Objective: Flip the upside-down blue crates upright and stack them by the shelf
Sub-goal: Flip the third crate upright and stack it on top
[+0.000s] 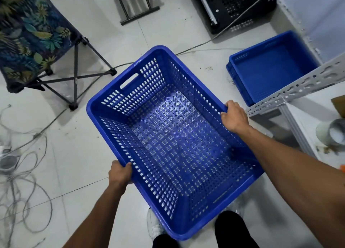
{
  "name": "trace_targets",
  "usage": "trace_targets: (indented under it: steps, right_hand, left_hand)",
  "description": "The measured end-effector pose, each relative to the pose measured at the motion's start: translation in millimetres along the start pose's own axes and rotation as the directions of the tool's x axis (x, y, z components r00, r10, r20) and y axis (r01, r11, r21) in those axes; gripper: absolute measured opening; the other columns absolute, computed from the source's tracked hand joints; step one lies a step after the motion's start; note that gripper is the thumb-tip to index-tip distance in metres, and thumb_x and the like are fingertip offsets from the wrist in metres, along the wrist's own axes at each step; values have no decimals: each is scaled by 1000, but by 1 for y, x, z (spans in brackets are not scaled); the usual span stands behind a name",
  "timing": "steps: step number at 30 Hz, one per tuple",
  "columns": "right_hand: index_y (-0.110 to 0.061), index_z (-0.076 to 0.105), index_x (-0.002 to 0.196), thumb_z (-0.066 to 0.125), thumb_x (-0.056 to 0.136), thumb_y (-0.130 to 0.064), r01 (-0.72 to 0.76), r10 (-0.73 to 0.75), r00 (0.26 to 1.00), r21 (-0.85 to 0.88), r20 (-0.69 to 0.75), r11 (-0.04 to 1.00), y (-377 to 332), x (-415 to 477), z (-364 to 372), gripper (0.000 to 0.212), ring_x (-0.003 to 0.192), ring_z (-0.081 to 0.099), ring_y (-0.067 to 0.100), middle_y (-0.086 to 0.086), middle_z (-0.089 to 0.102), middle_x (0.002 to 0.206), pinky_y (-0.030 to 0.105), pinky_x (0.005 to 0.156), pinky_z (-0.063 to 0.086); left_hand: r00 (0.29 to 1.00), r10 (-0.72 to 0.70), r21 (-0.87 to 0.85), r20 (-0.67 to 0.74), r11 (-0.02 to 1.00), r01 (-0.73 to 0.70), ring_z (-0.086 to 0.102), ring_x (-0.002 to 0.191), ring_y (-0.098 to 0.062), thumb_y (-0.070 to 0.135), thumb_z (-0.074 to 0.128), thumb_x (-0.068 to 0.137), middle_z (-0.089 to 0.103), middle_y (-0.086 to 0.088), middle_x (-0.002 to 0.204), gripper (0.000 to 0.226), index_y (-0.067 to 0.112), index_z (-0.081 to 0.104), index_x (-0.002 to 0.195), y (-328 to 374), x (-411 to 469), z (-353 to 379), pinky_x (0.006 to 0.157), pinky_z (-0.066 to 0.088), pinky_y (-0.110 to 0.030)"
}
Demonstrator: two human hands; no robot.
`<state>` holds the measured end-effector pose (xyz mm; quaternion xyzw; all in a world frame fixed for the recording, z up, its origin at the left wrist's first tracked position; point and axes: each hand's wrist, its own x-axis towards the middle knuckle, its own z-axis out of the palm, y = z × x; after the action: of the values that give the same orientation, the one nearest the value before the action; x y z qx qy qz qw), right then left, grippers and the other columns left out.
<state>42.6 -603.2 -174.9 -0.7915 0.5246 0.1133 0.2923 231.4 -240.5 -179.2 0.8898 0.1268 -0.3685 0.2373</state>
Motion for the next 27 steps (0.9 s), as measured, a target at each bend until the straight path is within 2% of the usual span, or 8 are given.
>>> trace_targets:
  steps: [3, 6, 11, 13, 14, 18, 23, 27]
  right_hand:
    - [-9, 51, 115, 57, 95, -19, -33, 40, 995, 87, -87, 996, -7, -23, -11, 23, 107, 54, 32, 11, 56, 122, 45, 90, 45]
    - [-10, 53, 110, 58, 94, -20, -85, 100, 984, 103, -145, 991, -11, -64, -33, 19, 103, 55, 31, 10, 58, 116, 43, 87, 47]
    - [-17, 58, 104, 65, 89, -40, -200, 256, 946, 265, -198, 943, -15, -153, -80, 28, 98, 63, 32, 9, 65, 107, 42, 83, 51]
    - [-17, 57, 97, 65, 88, -45, -229, 301, 926, 295, -227, 928, -15, -192, -100, 30, 96, 63, 33, 10, 66, 104, 39, 78, 49]
    - [-16, 59, 100, 65, 89, -44, -241, 320, 916, 303, -244, 922, -16, -215, -111, 31, 98, 61, 32, 11, 66, 107, 37, 77, 46]
    - [-9, 62, 113, 62, 92, -44, -279, 373, 869, 301, -324, 912, -21, -307, -156, 41, 109, 57, 35, 15, 64, 119, 38, 84, 42]
    - [-10, 64, 114, 63, 88, -48, -300, 444, 817, 385, -369, 873, -14, -406, -203, 46, 110, 59, 35, 13, 67, 119, 39, 86, 43]
    - [-12, 65, 109, 63, 88, -49, -278, 445, 800, 408, -403, 870, -5, -469, -236, 42, 107, 60, 34, 13, 68, 115, 37, 81, 43]
  left_hand:
    - [999, 16, -69, 49, 998, -13, 69, 91, -34, 20, 57, 92, 66, -13, 112, 30, 9, 53, 120, -8, -8, -15, 61, 61, -53]
    - [993, 47, -76, 112, 996, -39, 70, 90, -33, 20, 57, 93, 68, -12, 110, 29, 8, 53, 119, -11, -41, -37, 63, 62, -53]
    - [954, 137, -45, 265, 990, -130, 72, 89, -30, 24, 58, 92, 70, -10, 111, 28, 13, 56, 117, -15, -101, -94, 63, 62, -49]
    - [938, 179, -33, 298, 984, -177, 71, 92, -29, 21, 58, 94, 69, -7, 110, 25, 12, 56, 117, -8, -137, -119, 66, 62, -49]
    - [932, 191, -37, 308, 981, -189, 71, 93, -28, 19, 58, 94, 69, -6, 108, 23, 11, 56, 116, -4, -154, -133, 69, 62, -50]
    - [919, 235, -30, 317, 971, -238, 69, 95, -29, 18, 61, 92, 67, -8, 111, 24, 10, 55, 114, -2, -215, -181, 73, 62, -49]
    - [909, 305, -39, 284, 951, -307, 70, 89, -30, 14, 65, 88, 67, -11, 107, 23, 7, 55, 107, -8, -299, -227, 78, 60, -51]
    - [885, 411, -45, 219, 910, -412, 72, 80, -30, 24, 67, 88, 70, -12, 100, 20, 7, 61, 96, -19, -358, -254, 78, 60, -52]
